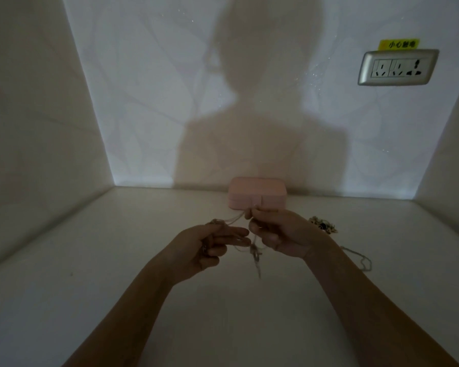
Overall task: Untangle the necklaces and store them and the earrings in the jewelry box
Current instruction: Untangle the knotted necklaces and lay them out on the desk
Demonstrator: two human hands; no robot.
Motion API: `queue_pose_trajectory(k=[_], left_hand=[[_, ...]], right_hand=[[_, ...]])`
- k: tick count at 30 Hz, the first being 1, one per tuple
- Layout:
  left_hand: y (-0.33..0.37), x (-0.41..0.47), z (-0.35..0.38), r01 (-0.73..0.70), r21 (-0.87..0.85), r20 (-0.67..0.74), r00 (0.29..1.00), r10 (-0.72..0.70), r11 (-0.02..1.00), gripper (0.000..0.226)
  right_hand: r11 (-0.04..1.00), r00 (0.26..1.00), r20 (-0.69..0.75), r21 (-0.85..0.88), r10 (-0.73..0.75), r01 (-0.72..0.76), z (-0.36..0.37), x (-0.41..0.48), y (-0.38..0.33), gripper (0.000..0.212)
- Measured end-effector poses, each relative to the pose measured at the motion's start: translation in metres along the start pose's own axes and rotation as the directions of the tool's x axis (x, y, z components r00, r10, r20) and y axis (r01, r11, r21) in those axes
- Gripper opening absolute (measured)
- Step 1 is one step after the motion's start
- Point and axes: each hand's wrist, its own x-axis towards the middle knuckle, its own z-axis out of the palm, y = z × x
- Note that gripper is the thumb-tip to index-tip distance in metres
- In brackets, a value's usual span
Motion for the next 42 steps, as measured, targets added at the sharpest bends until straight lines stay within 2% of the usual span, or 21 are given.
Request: queue_pose_trajectory(k=[2, 4, 6, 8, 10, 13, 16, 19, 24, 26, 28, 30, 33, 36, 39, 42], left_hand=[[0.000, 0.002, 0.001, -0.002, 0.011, -0.055, 0.999, 0.003, 1.000, 0.041], [-0.001, 0.005, -0.001, -0.019, 0.054, -0.124, 0.992, 0.026, 0.998, 0.045], [-0.002, 0.007, -0.005, -0.050, 0.150, -0.193, 0.978, 0.079, 0.987, 0.044], [-0.003, 0.007, -0.008, -0.080, 0.206, -0.227, 0.966, 0.127, 0.975, 0.040], [-0.003, 0.007, -0.008, -0.091, 0.210, -0.243, 0.960, 0.142, 0.974, 0.038], [-0.002, 0.007, -0.006, -0.076, 0.202, -0.261, 0.957, 0.129, 0.976, 0.039], [-0.002, 0.008, -0.006, -0.040, 0.214, -0.277, 0.956, 0.100, 0.976, 0.041], [-0.003, 0.008, -0.007, -0.004, 0.166, -0.270, 0.961, 0.049, 0.986, 0.048], [0.000, 0.006, -0.006, 0.060, -0.026, -0.170, 0.983, -0.064, 0.998, 0.056], [-0.001, 0.006, -0.005, 0.072, 0.067, -0.186, 0.981, -0.059, 0.995, 0.048], [-0.003, 0.006, -0.005, 0.102, 0.195, -0.197, 0.978, -0.063, 0.975, 0.036], [-0.004, 0.006, -0.005, 0.119, 0.210, -0.176, 0.981, -0.082, 0.970, 0.033], [-0.001, 0.005, -0.007, 0.130, 0.148, -0.123, 0.986, -0.112, 0.980, 0.033], [0.000, -0.001, -0.009, 0.131, 0.208, 0.018, 0.990, -0.138, 0.969, 0.013], [0.001, -0.002, -0.014, 0.096, 0.199, 0.130, 0.984, -0.124, 0.975, 0.013], [-0.001, 0.001, -0.011, 0.070, 0.232, 0.040, 0.996, -0.082, 0.970, 0.014]], right_hand=[[0.997, 1.000, -0.025, -0.079, 0.012, -0.014, 0.000, 0.001, 0.000, 0.011], [0.942, 0.998, -0.051, -0.332, 0.024, -0.039, 0.000, 0.001, 0.000, 0.008], [0.774, 0.995, -0.089, -0.627, 0.034, -0.082, 0.006, -0.001, 0.001, 0.011], [0.619, 0.992, -0.124, -0.777, 0.026, -0.113, 0.013, -0.001, 0.004, 0.017], [0.584, 0.993, -0.114, -0.807, 0.002, -0.094, 0.017, 0.000, 0.006, 0.016], [0.590, 0.994, -0.093, -0.807, -0.060, -0.040, 0.017, 0.001, 0.007, 0.011], [0.579, 0.997, -0.057, -0.815, -0.059, -0.012, 0.017, 0.001, 0.007, 0.010], [0.605, 0.996, -0.074, -0.796, -0.049, -0.029, 0.018, 0.003, 0.007, 0.008], [0.808, 1.000, -0.014, -0.589, -0.010, 0.000, 0.016, 0.006, 0.008, 0.014], [0.887, 1.000, -0.019, -0.461, -0.013, 0.003, 0.016, 0.006, 0.009, 0.013], [0.965, 1.000, -0.007, -0.261, -0.013, 0.011, 0.014, 0.007, 0.008, 0.014], [0.985, 0.999, 0.027, -0.170, -0.020, 0.024, 0.011, 0.006, 0.006, 0.015], [0.985, 0.999, 0.044, -0.171, -0.001, 0.009, 0.010, 0.003, 0.006, 0.020], [0.989, 0.999, 0.038, -0.146, 0.000, 0.005, 0.009, 0.001, 0.006, 0.019], [0.996, 1.000, -0.006, -0.082, -0.028, 0.028, 0.007, 0.000, 0.004, 0.015], [0.999, 1.000, -0.025, -0.040, -0.013, 0.012, 0.008, 0.003, 0.007, 0.017]])
